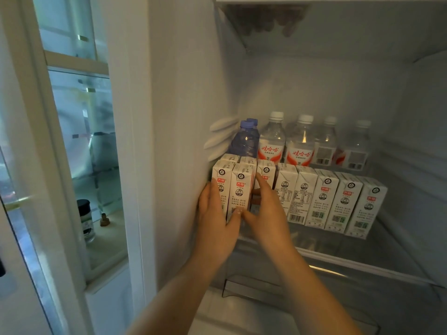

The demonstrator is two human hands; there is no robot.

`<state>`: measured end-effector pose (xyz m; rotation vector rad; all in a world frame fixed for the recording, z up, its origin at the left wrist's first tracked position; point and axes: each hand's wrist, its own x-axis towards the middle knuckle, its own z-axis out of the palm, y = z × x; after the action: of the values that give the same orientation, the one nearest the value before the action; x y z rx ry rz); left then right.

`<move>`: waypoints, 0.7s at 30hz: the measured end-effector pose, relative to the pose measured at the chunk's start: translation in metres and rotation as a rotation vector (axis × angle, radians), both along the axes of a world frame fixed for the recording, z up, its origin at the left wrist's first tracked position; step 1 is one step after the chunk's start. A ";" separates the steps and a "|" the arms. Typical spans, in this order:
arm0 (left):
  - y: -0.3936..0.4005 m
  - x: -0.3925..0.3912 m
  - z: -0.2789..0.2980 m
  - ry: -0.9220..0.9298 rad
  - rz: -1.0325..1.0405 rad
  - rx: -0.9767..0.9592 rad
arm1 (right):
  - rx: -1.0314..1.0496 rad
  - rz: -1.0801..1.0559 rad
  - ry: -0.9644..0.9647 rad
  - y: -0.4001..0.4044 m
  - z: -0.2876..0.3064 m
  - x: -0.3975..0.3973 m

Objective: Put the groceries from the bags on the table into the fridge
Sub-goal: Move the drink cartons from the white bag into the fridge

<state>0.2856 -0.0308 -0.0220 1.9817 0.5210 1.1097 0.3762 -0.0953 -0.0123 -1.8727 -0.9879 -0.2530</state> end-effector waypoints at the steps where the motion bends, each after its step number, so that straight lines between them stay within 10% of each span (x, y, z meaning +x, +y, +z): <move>1: 0.000 -0.002 -0.002 0.000 -0.007 0.004 | -0.010 -0.007 0.000 -0.007 0.001 -0.002; 11: -0.014 -0.052 -0.024 0.104 -0.208 0.369 | -0.140 -0.224 -0.261 -0.091 -0.001 -0.045; 21: -0.068 -0.151 -0.086 0.341 -0.507 0.597 | -0.302 -0.482 -0.098 -0.192 -0.085 -0.186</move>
<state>0.1350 -0.0986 -0.1082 2.6413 -0.1850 0.6456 0.1903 -0.2874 -0.0975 -2.3840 -0.6483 -0.5062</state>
